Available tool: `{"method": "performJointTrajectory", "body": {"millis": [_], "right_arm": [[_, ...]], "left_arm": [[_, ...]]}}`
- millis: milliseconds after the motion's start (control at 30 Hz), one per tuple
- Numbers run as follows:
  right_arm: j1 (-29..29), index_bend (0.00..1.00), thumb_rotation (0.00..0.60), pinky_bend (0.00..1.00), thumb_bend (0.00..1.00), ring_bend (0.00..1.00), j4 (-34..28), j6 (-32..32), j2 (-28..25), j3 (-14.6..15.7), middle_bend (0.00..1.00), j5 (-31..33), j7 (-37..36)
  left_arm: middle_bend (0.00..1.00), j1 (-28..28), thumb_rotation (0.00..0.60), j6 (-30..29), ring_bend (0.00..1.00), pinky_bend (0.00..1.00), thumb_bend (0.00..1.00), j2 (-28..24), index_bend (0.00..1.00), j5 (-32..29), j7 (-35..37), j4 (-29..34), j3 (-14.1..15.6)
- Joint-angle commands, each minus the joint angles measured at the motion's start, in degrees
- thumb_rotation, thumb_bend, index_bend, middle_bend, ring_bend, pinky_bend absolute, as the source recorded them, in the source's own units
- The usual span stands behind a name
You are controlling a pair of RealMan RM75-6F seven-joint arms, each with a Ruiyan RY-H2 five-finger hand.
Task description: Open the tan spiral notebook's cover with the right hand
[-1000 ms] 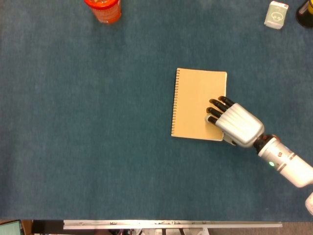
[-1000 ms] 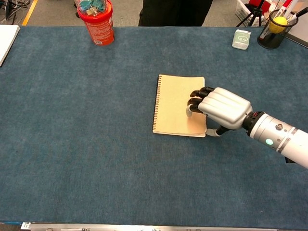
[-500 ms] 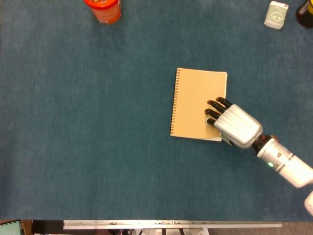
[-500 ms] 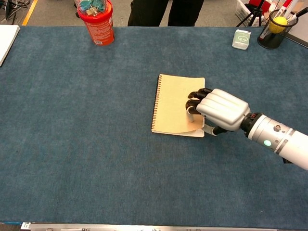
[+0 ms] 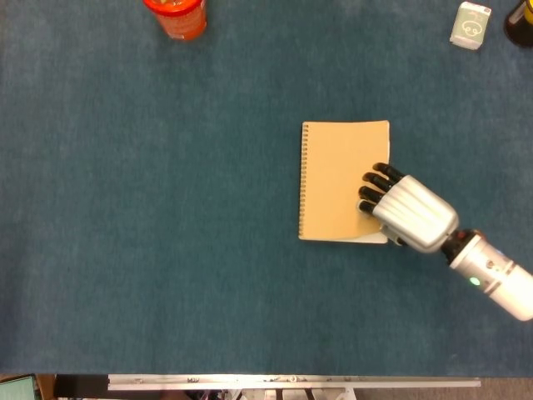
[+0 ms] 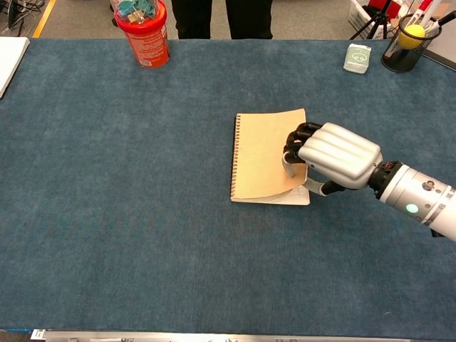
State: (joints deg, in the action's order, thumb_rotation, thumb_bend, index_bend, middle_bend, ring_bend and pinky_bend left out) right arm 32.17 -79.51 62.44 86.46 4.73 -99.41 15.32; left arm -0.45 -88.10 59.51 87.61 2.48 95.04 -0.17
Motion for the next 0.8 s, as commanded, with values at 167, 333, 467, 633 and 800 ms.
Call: {"method": "performJointTrajectory", "body": {"millis": [167,333,467,633,800], "right_arm": [[0.7,0.74,0.6,0.21,0.4,0.25,-7.9,0.0,-9.1,1.2,0.44,-1.3,0.9],[1.6,0.74,0.6,0.21,0.4,0.25,-12.0,-0.4,-15.3,2.5,0.44,-3.7,1.0],[2.7,0.74,0.6,0.21,0.4,0.25,-13.9,-1.1,-17.5,2.5,0.44,-5.2,1.4],[4.6,0.74,0.6,0.21,0.4,0.25,-13.7,-3.6,-15.1,1.6,0.44,-6.1,1.6],[6.4,0.74,0.6,0.21,0.4,0.25,-11.5,-5.1,-10.7,0.6,0.44,-7.4,2.1]], "left_arm": [[0.28,-0.1,0.6,0.1,0.16,0.17,0.51,0.0,0.31,0.2,-0.4,0.4,0.0],[0.28,-0.1,0.6,0.0,0.16,0.17,0.51,-0.3,0.31,0.5,-0.7,0.9,0.1],[0.28,-0.1,0.6,-0.1,0.16,0.17,0.51,-0.3,0.31,0.5,-0.9,1.1,0.1],[0.28,0.0,0.6,-0.3,0.16,0.17,0.51,-0.2,0.31,0.9,-0.9,1.2,0.3],[0.28,0.4,0.6,-0.7,0.16,0.17,0.51,-0.4,0.31,0.7,-0.3,1.1,0.3]]}}
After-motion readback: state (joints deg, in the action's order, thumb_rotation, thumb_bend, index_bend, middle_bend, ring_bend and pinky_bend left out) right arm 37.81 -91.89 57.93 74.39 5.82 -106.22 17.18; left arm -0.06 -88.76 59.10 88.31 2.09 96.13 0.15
